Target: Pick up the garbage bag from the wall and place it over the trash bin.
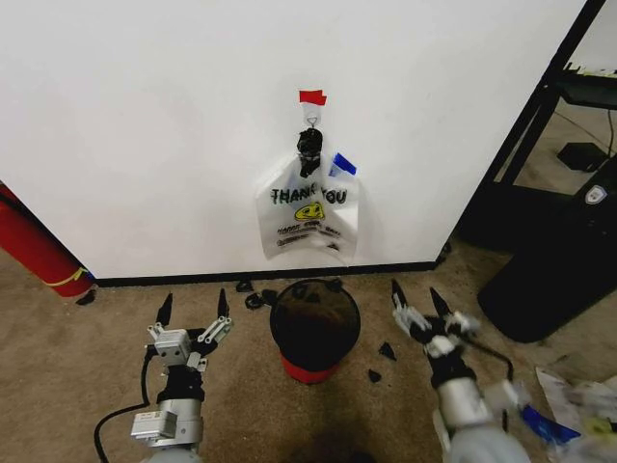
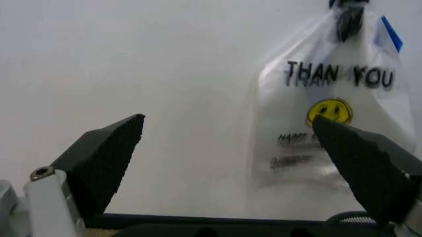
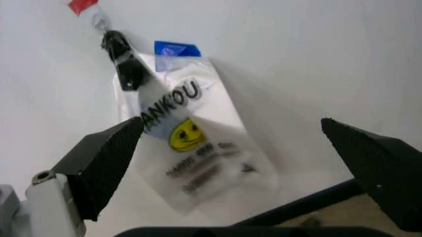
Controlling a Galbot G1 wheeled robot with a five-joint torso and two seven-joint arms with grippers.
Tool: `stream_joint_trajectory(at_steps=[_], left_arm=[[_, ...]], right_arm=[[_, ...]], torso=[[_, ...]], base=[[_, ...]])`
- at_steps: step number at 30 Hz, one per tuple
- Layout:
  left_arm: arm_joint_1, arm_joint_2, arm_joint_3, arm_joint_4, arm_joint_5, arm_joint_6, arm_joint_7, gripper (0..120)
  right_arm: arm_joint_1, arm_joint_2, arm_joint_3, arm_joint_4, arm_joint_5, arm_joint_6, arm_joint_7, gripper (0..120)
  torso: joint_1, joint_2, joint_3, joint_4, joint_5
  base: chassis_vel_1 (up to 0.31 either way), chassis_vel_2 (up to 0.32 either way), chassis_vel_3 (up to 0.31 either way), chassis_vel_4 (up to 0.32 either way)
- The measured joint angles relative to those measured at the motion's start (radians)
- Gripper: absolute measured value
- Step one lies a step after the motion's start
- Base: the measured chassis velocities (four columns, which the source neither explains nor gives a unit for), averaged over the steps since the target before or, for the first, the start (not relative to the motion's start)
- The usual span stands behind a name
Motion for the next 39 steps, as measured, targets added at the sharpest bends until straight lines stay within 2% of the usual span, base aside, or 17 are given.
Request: stream_joint_trajectory(at_steps=[1, 5, 9, 11, 15, 17, 22, 27, 31, 35, 39], left_arm=[[-0.001, 0.002, 0.0, 0.004, 0.0, 0.0, 0.0, 100], [0.009, 0.001, -0.001, 0.009, 0.001, 0.0, -0.001, 100], [0.022, -0.014, -0.019, 0.009, 0.011, 0.0, -0.008, 100], [0.023, -0.017, -0.021, 0.009, 0.012, 0.0, -0.009, 100], [0.047, -0.042, -0.025, -0.001, 0.032, -0.002, -0.013, 100], [0.06, -0.055, -0.027, -0.009, 0.04, -0.006, -0.014, 100], [0.071, -0.067, -0.029, -0.014, 0.05, -0.013, -0.017, 100], [0.067, -0.069, -0.027, -0.013, 0.05, -0.013, -0.018, 100], [0.056, -0.066, -0.02, 0.011, 0.064, -0.049, -0.016, 100], [0.055, -0.066, -0.011, 0.012, 0.071, -0.058, -0.013, 100], [0.047, -0.066, -0.007, 0.011, 0.067, -0.056, -0.013, 100]], right_arm=[[0.022, -0.007, 0.0, -0.013, 0.031, -0.013, -0.005, 100], [0.122, -0.036, -0.03, -0.068, 0.13, -0.059, -0.022, 100], [0.375, -0.067, -0.17, -0.199, 0.219, -0.113, -0.034, 100], [0.426, -0.066, -0.199, -0.231, 0.234, -0.121, -0.035, 100], [0.706, 0.003, -0.33, -0.454, 0.296, -0.145, -0.043, 100], [0.789, 0.037, -0.36, -0.516, 0.301, -0.145, -0.046, 100], [0.897, 0.087, -0.393, -0.612, 0.271, -0.135, -0.051, 100], [0.919, 0.097, -0.389, -0.65, 0.241, -0.122, -0.046, 100], [0.928, 0.103, -0.383, -0.677, 0.211, -0.115, -0.055, 99], [0.941, 0.121, -0.378, -0.694, 0.19, -0.112, -0.059, 91], [0.946, 0.119, -0.377, -0.696, 0.187, -0.111, -0.059, 73]], torso=[[0.0, 0.0, 0.0, -0.0007, -0.0001], [0.0, 0.0, 0.0, 0.001, 0.0008], [0.0, 0.0, 0.0, 0.0022, 0.0005], [0.0, 0.0, 0.0, 0.0017, 0.0002], [0.0, 0.0, 0.0, 0.0014, 0.0003], [0.0, 0.0, 0.0, 0.0017, 0.0], [0.0, 0.0, 0.0, 0.0013, 0.0], [0.0, 0.0, 0.0, 0.0011, 0.0], [0.0, 0.0, 0.0, 0.001, 0.0], [0.0, 0.0, 0.0, 0.0015, 0.0001], [0.0, 0.0, 0.0, 0.001, 0.0001]], base=[[0.0, 0.0, 0.0, 0.0], [0.0, 0.0, 0.0, 0.0], [0.0, 0.0, 0.0, 0.0], [0.0, 0.0, 0.0, 0.0], [0.0, 0.0, 0.0, 0.0], [0.0, 0.0, 0.0, 0.0], [0.0, 0.0, 0.0, 0.0], [0.0, 0.0, 0.0, 0.0], [0.0, 0.0, 0.0, 0.0], [0.0, 0.0, 0.0, 0.0], [0.0, 0.0, 0.0, 0.0]])
